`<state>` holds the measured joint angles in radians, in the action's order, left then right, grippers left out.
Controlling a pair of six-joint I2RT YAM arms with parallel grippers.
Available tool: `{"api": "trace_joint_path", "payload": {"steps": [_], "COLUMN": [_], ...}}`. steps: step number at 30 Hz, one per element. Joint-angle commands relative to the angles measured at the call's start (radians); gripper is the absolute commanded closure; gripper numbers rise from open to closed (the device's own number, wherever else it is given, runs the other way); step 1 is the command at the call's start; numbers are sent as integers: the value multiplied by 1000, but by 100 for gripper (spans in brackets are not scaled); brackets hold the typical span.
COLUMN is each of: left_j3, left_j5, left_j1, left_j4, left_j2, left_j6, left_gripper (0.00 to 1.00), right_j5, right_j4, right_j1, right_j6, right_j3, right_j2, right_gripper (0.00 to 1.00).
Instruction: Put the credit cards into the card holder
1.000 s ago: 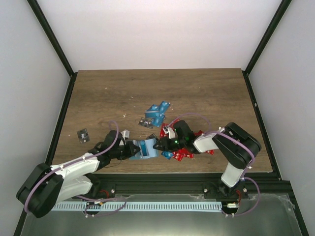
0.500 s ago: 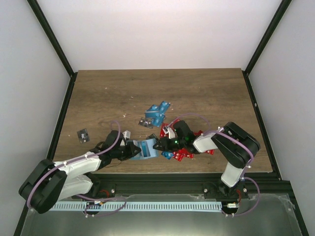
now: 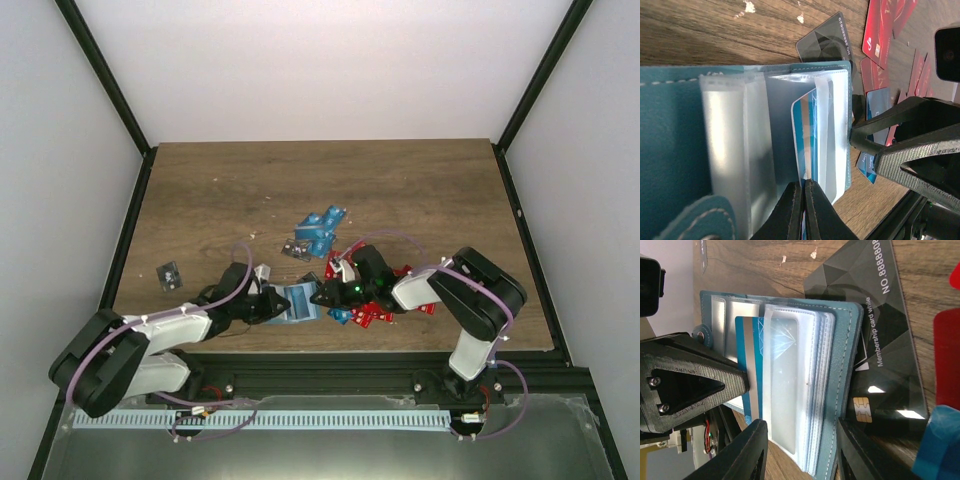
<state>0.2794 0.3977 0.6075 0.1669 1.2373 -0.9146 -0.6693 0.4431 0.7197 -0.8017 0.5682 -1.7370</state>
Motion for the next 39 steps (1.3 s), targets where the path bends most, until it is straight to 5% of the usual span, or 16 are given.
{"api": "trace_joint_path", "payload": {"steps": [1,23,35,39], "left_j3": [28,118,170,178], "left_j5": [10,18,-80,-96], "left_j1": [6,23,27,36], "left_j4": [-27,-98,-356,-395], "left_j2": [24,127,-77,-114], "left_j6": [41,128,172,194], "left_gripper": [96,96,67,69], "right_j5": [-7,28,63,49], "right_j4": [-24,-143,-259,-253], "right_j1": [15,15,15,15], "right_j6": [21,96,136,124], "right_j3": [22,86,121,107], "right_j2": [-30,-19,106,139], "right_gripper": [60,60,57,56]}}
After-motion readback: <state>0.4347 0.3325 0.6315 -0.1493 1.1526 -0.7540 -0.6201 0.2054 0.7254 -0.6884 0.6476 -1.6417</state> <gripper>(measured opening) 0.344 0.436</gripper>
